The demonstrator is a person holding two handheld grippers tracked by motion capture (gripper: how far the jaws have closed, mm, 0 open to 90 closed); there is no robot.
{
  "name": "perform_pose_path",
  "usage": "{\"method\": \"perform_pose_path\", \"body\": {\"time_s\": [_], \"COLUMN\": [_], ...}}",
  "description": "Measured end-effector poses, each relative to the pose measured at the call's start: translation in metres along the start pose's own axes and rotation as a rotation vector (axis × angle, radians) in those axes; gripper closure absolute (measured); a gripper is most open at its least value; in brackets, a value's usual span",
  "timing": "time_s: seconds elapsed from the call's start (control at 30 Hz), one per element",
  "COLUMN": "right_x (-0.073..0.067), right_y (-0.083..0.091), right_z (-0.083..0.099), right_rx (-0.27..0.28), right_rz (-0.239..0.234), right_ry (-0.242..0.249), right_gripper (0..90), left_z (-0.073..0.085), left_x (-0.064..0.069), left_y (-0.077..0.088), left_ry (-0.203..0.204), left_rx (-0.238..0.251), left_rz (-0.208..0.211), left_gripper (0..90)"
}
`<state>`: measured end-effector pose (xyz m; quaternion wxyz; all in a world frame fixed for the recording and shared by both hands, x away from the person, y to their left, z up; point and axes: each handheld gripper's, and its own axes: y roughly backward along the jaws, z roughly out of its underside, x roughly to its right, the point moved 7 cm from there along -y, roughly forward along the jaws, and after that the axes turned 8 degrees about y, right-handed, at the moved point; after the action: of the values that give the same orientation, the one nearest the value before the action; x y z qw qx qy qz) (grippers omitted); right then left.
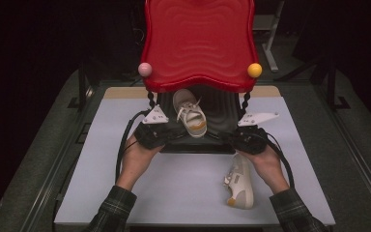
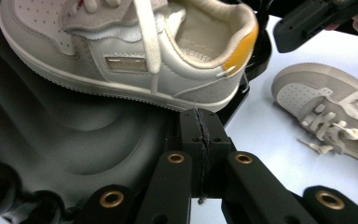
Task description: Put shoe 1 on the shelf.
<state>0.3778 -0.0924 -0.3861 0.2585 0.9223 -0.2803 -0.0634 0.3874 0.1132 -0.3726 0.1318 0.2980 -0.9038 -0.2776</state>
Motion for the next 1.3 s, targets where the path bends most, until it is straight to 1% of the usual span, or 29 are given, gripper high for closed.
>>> {"method": "perform_pose_path", "body": {"time_s": [0.03,0.1,0.13,0.17,0.2,0.23,0.3,0.37,0.43,0.47,0.53,0.57,0.63,0.67,0.7,0.8,0.83,0.87,0.9,0.93,0.97,1.0,1.03,1.07,1.13,1.2,1.23,1.27,1.3], "right_x": [0.001,0.004,0.004,0.005,0.006,0.007,0.007,0.007,0.008,0.009,0.012,0.014,0.014,0.013,0.012,0.011,0.011,0.009,0.008,0.007,0.006,0.006,0.005,0.005,0.005,0.004,0.004,0.004,0.003], "right_y": [-0.003,-0.008,-0.010,-0.012,-0.014,-0.015,-0.019,-0.022,-0.025,-0.026,-0.029,-0.030,-0.033,-0.034,-0.034,-0.035,-0.036,-0.036,-0.036,-0.037,-0.038,-0.039,-0.040,-0.041,-0.043,-0.045,-0.047,-0.048,-0.050], "right_z": [-0.003,-0.008,-0.011,-0.013,-0.015,-0.016,-0.019,-0.021,-0.023,-0.023,-0.022,-0.022,-0.022,-0.021,-0.022,-0.022,-0.022,-0.023,-0.023,-0.024,-0.024,-0.025,-0.026,-0.027,-0.028,-0.030,-0.031,-0.032,-0.033], "right_rx": [0.001,-0.007,-0.006,0.001,-0.003,-0.008,-0.010,-0.016,-0.015,-0.013,-0.022,-0.022,-0.011,-0.012,-0.009,-0.006,-0.008,-0.005,-0.003,-0.003,-0.005,-0.002,-0.001,0.002,0.001,0.002,0.005,0.004,0.002], "right_rz": [0.000,0.011,0.013,0.016,0.020,0.026,0.031,0.039,0.051,0.054,0.074,0.075,0.060,0.050,0.050,0.039,0.038,0.033,0.027,0.027,0.030,0.031,0.028,0.030,0.032,0.035,0.034,0.034,0.038], "right_ry": [0.001,0.008,0.009,0.014,0.018,0.024,0.035,0.048,0.044,0.038,0.040,0.045,0.033,0.034,0.040,0.043,0.047,0.048,0.052,0.051,0.058,0.058,0.057,0.059,0.054,0.050,0.059,0.059,0.059], "right_gripper": [89.8,89.9,89.8,89.9,89.9,89.9,89.9,89.9,89.9,89.9,89.8,89.8,89.9,89.9,89.9,90.0,90.0,90.0,90.0,90.0,90.0,90.0,90.0,90.0,90.0,90.0,90.0,90.0,90.0], "left_z": [0.000,-0.001,0.000,0.000,0.001,0.002,0.003,0.004,0.003,0.002,0.002,0.001,0.002,0.002,0.002,0.002,0.002,0.002,0.001,0.001,0.001,0.001,0.000,0.000,-0.001,-0.002,-0.003,-0.003,-0.003], "left_x": [0.000,-0.001,-0.002,-0.001,-0.001,-0.002,0.000,0.001,0.002,0.003,0.003,0.003,0.002,0.002,0.002,0.001,0.001,0.001,-0.001,-0.003,-0.004,-0.004,-0.006,-0.007,-0.010,-0.013,-0.014,-0.014,-0.017], "left_y": [-0.002,-0.006,-0.008,-0.010,-0.012,-0.014,-0.018,-0.020,-0.022,-0.023,-0.023,-0.024,-0.024,-0.024,-0.024,-0.022,-0.021,-0.021,-0.020,-0.019,-0.018,-0.018,-0.018,-0.017,-0.017,-0.017,-0.016,-0.016,-0.016], "left_ry": [0.010,0.017,0.014,0.018,0.022,0.014,0.013,0.017,0.012,0.019,0.016,0.013,0.012,0.010,0.010,-0.001,0.003,0.003,0.007,0.010,0.020,0.020,0.025,0.028,0.038,0.062,0.073,0.073,0.097], "left_rx": [0.007,0.003,-0.005,-0.012,-0.015,-0.025,-0.034,-0.034,-0.028,-0.017,-0.017,-0.018,-0.013,-0.013,-0.013,-0.018,-0.018,-0.018,-0.013,-0.012,-0.009,-0.009,-0.006,-0.002,0.007,0.019,0.019,0.019,0.034], "left_rz": [-0.005,-0.005,-0.010,-0.010,-0.012,-0.012,-0.010,-0.007,-0.009,-0.007,-0.008,-0.018,-0.019,-0.024,-0.024,-0.042,-0.051,-0.051,-0.070,-0.079,-0.083,-0.083,-0.111,-0.127,-0.148,-0.175,-0.190,-0.190,-0.210], "left_gripper": [89.7,89.6,89.6,89.6,89.7,89.7,89.6,89.7,89.6,89.6,89.6,89.7,89.7,89.7,89.6,89.7,89.7,89.7,89.8,89.7,89.8,89.7,89.8,89.8,89.8,89.8,89.8,89.8,89.8]}}
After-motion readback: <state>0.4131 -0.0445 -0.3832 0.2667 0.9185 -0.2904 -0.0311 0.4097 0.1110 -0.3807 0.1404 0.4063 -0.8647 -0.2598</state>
